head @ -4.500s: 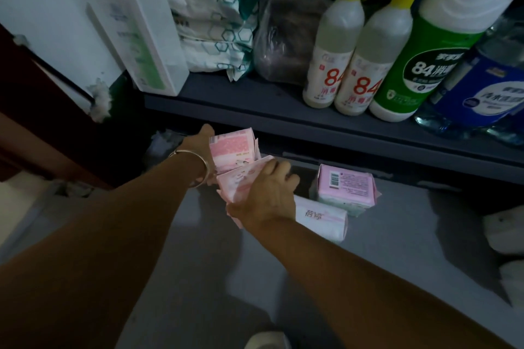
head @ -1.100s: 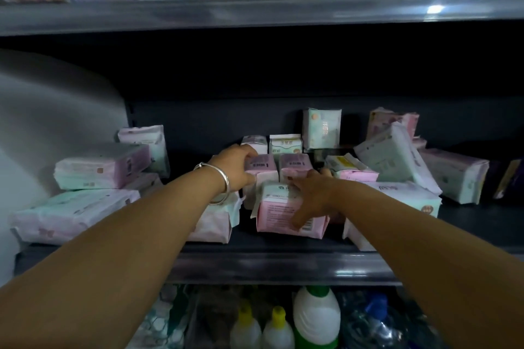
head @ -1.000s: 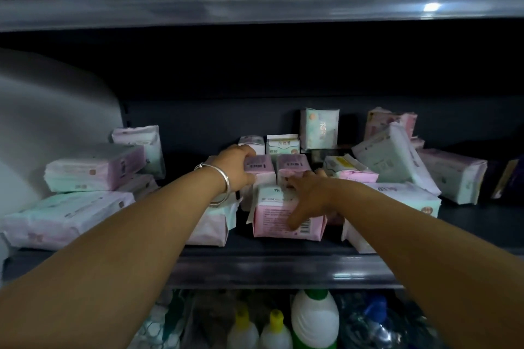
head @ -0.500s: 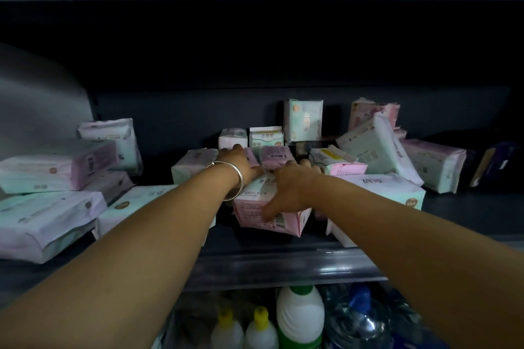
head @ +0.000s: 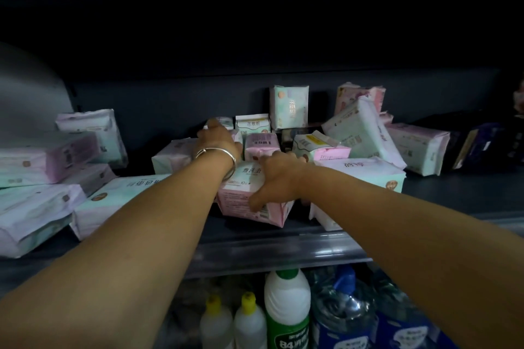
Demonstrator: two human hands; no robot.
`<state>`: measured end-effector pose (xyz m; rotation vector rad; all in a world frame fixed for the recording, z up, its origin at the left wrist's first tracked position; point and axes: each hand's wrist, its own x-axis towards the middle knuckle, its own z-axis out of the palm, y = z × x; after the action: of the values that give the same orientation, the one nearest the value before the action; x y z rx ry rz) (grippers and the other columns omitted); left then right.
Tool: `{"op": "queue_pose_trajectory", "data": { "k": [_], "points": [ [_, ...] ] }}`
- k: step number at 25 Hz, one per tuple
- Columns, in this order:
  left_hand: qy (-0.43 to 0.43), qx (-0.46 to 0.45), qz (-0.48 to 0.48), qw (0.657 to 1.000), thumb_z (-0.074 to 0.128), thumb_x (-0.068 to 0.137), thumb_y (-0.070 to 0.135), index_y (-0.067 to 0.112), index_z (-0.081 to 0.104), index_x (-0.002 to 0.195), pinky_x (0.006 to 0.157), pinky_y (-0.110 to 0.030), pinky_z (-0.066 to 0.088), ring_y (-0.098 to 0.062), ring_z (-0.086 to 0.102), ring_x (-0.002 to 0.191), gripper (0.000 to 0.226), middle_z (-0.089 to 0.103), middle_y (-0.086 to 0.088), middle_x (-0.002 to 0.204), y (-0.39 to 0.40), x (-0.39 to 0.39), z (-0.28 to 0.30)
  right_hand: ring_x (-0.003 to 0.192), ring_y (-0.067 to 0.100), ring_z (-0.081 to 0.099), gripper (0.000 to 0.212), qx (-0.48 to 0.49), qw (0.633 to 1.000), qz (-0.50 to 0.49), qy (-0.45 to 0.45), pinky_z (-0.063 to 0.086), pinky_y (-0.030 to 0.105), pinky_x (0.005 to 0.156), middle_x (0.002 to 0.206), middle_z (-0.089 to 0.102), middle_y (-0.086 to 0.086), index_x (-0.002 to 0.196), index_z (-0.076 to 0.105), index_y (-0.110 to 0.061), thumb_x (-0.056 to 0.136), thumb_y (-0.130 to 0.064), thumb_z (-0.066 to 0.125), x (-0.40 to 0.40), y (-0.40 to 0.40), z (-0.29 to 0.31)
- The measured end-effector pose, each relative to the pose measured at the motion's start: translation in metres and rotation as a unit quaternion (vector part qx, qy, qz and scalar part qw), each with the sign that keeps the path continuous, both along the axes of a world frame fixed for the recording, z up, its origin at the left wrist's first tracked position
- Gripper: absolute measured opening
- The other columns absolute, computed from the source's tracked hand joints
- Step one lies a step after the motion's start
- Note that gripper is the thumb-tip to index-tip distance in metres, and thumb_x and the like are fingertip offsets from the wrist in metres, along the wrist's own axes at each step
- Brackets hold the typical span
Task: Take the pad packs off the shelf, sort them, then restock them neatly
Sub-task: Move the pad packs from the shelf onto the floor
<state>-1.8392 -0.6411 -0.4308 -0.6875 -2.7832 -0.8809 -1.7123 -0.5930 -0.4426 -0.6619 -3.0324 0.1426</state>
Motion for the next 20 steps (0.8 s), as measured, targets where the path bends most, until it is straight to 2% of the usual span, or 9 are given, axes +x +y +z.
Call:
{"op": "queue_pose_trajectory", "data": {
  "k": [4, 7, 10, 14, 17, 20],
  "points": [
    [0.072, 0.044, 0.003, 0.996, 0.059, 0.088, 0.023, 0.002, 0.023, 0.139, 0.095, -0.045, 0.041, -0.045, 0.041, 0.123, 0.065, 0.034, -0.024, 0.137, -0.023, 0.017, 0.031, 0.12, 0.032, 0.037, 0.08, 0.062, 0.997, -0.006, 0.051, 0.031, 0.042, 0.101, 0.129, 0.043, 0.012, 0.132, 0.044, -0.016, 0.067, -0.052, 0.073, 0.016, -0.014, 0.016],
    [0.13, 0.08, -0.002, 0.988, 0.056, 0.088, 0.022, 0.003, 0.031, 0.137, 0.091, -0.046, 0.042, -0.048, 0.042, 0.118, 0.057, 0.035, -0.025, 0.134, -0.05, 0.032, 0.049, 0.118, 0.031, 0.039, 0.079, 0.05, 0.995, -0.005, 0.09, 0.033, 0.041, 0.1, 0.124, 0.046, 0.01, 0.131, 0.045, -0.019, 0.066, -0.053, 0.073, 0.032, -0.025, 0.031],
    [0.151, 0.12, -0.02, 0.981, 0.055, 0.088, 0.021, 0.01, 0.045, 0.13, 0.094, -0.041, 0.04, -0.044, 0.046, 0.115, 0.044, 0.038, -0.023, 0.131, -0.088, 0.059, 0.057, 0.111, 0.028, 0.045, 0.082, 0.023, 0.994, 0.017, 0.106, 0.042, 0.039, 0.096, 0.116, 0.051, 0.006, 0.132, 0.045, -0.018, 0.064, -0.054, 0.075, 0.061, -0.041, 0.037],
    [0.144, 0.152, -0.048, 0.977, 0.055, 0.088, 0.021, 0.015, 0.054, 0.126, 0.093, -0.029, 0.039, -0.032, 0.051, 0.112, 0.039, 0.046, -0.02, 0.128, -0.135, 0.103, 0.05, 0.103, 0.023, 0.05, 0.08, -0.034, 0.994, 0.054, 0.092, 0.045, 0.03, 0.085, 0.116, 0.054, 0.006, 0.129, 0.045, -0.013, 0.065, -0.049, 0.078, 0.112, -0.067, 0.031],
    [0.116, 0.143, -0.076, 0.98, 0.057, 0.085, 0.021, 0.016, 0.057, 0.125, 0.093, -0.023, 0.039, -0.026, 0.053, 0.115, 0.04, 0.054, -0.012, 0.129, -0.161, 0.147, 0.029, 0.108, 0.022, 0.053, 0.08, -0.088, 0.991, 0.077, 0.07, 0.048, 0.032, 0.09, 0.122, 0.054, 0.005, 0.132, 0.045, -0.013, 0.067, -0.043, 0.08, 0.161, -0.086, 0.012],
    [0.046, 0.132, -0.1, 0.985, 0.061, 0.082, 0.021, 0.016, 0.055, 0.128, 0.088, -0.02, 0.039, -0.021, 0.054, 0.116, 0.047, 0.055, -0.005, 0.13, -0.176, 0.191, -0.006, 0.107, 0.018, 0.053, 0.078, -0.123, 0.988, 0.087, 0.03, 0.048, 0.03, 0.088, 0.122, 0.054, 0.001, 0.132, 0.044, -0.016, 0.067, -0.037, 0.081, 0.208, -0.092, -0.022]
  ]
}}
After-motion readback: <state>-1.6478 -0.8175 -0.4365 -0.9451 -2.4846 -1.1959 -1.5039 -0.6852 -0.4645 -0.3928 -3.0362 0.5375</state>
